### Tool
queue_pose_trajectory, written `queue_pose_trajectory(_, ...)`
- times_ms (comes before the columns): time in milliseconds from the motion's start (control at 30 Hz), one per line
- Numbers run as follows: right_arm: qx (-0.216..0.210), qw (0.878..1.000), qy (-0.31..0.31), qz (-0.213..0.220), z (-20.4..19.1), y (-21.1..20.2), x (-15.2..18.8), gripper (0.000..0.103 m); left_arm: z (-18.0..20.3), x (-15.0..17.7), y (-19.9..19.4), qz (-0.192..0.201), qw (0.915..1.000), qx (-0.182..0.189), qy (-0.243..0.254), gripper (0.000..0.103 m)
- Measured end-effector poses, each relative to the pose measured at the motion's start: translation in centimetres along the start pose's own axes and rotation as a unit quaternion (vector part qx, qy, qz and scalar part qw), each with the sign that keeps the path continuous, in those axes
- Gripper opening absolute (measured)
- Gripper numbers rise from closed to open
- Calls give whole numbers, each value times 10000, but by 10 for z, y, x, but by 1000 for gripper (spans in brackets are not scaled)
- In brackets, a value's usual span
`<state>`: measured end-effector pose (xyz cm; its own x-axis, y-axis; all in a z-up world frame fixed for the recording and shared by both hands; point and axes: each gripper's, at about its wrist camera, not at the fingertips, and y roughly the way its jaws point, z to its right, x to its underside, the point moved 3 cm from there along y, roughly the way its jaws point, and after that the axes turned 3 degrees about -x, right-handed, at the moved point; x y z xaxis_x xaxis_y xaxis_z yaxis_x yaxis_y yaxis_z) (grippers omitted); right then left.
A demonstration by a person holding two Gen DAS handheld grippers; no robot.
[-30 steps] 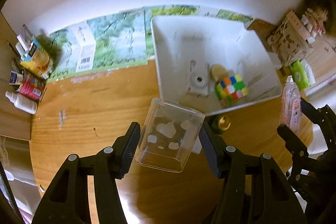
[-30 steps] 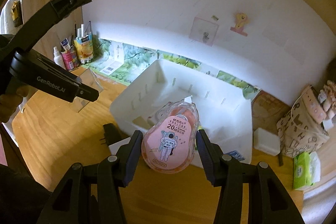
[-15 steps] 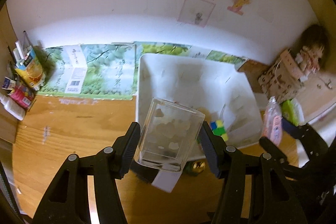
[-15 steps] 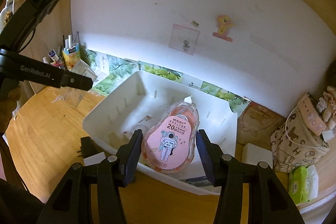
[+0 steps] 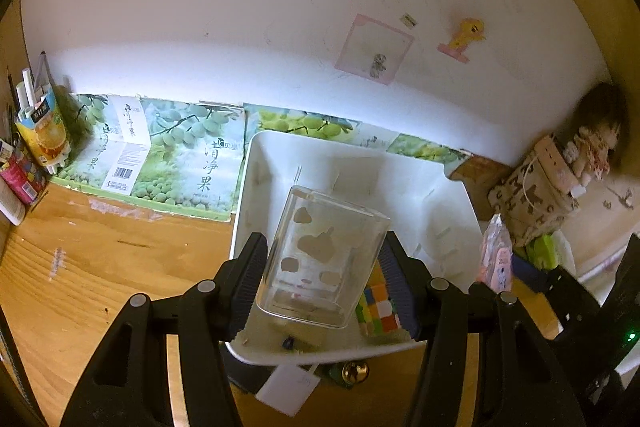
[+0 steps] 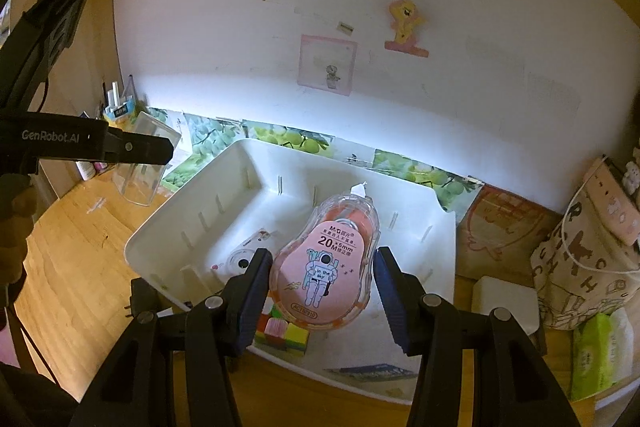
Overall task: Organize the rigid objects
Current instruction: 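Lift the pink tape and clear case over the white bin with both grippers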
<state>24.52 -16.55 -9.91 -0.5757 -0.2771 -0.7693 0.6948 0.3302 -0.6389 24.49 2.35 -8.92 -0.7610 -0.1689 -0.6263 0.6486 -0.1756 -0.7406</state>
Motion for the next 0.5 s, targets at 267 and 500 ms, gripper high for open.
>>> queue_pose_trajectory(267, -67, 9998, 174, -122, 10, 20, 5, 53, -1, 0, 16, -15, 10000, -60, -60, 62)
queue_pose_trajectory(500, -1, 9992, 349, -208, 20, 28, 9, 53, 2, -1, 24, -52, 10000, -57, -22, 62)
